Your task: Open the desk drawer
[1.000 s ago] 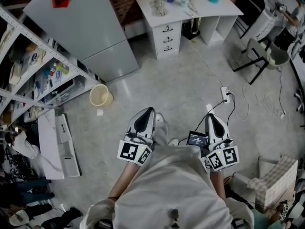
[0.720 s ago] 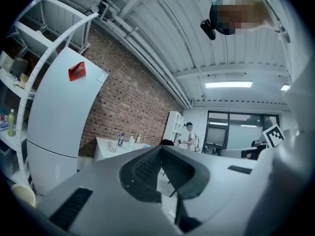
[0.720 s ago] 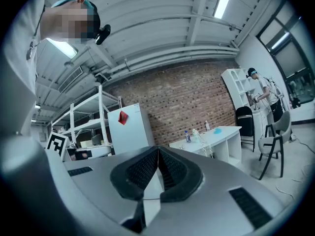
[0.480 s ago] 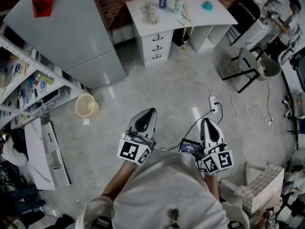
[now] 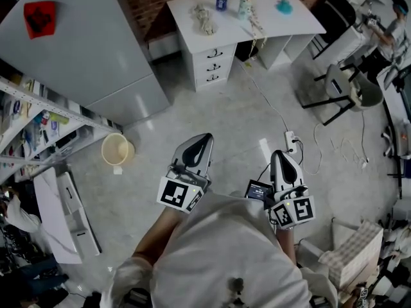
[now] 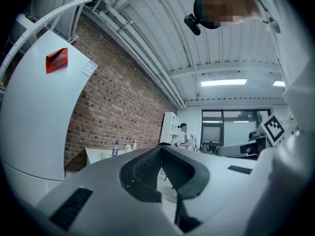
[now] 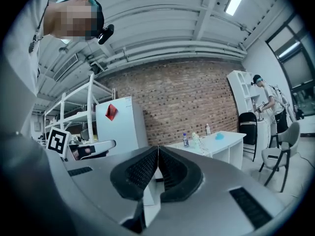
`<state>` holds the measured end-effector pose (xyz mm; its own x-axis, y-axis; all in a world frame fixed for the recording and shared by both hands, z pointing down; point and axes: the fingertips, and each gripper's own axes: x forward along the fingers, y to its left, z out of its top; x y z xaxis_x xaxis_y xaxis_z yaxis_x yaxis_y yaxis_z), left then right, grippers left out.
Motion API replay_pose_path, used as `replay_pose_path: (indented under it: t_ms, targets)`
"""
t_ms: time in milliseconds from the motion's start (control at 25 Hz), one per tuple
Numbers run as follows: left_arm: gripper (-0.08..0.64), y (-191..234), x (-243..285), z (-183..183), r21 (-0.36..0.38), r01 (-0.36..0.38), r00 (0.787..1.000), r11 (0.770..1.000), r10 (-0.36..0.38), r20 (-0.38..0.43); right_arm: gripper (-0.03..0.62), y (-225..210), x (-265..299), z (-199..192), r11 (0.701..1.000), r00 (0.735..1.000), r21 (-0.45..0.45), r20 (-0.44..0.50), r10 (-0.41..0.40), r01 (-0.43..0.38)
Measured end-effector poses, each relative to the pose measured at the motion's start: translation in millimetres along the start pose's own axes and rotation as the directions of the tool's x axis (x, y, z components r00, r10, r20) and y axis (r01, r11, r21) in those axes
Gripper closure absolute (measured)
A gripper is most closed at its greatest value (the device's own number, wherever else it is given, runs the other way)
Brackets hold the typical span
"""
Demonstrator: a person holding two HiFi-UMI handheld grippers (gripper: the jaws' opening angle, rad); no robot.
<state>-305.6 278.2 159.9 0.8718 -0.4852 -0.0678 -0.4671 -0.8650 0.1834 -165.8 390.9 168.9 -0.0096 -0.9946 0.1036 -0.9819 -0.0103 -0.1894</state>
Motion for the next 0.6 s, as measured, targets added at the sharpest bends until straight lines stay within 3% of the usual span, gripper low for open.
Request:
replay_pose_path:
  t_ms: [400, 600]
  targets:
    - [0.555, 20.3, 33.9, -3.2, 0.013, -0.023, 0.998, 1.000, 0.024, -0.051, 0.565, -25.8, 45.1, 2.3, 0.998, 1.000, 0.056, -0.013, 0.008, -0.007]
    - [0.555, 28.5, 51.1, -6.6, 0.045, -0.100, 0.993, 0.994, 0.102, -0.059, 0.565, -54.0, 72.5, 2.1, 0.996, 0.997, 0.057, -0.033, 0.068, -0.066]
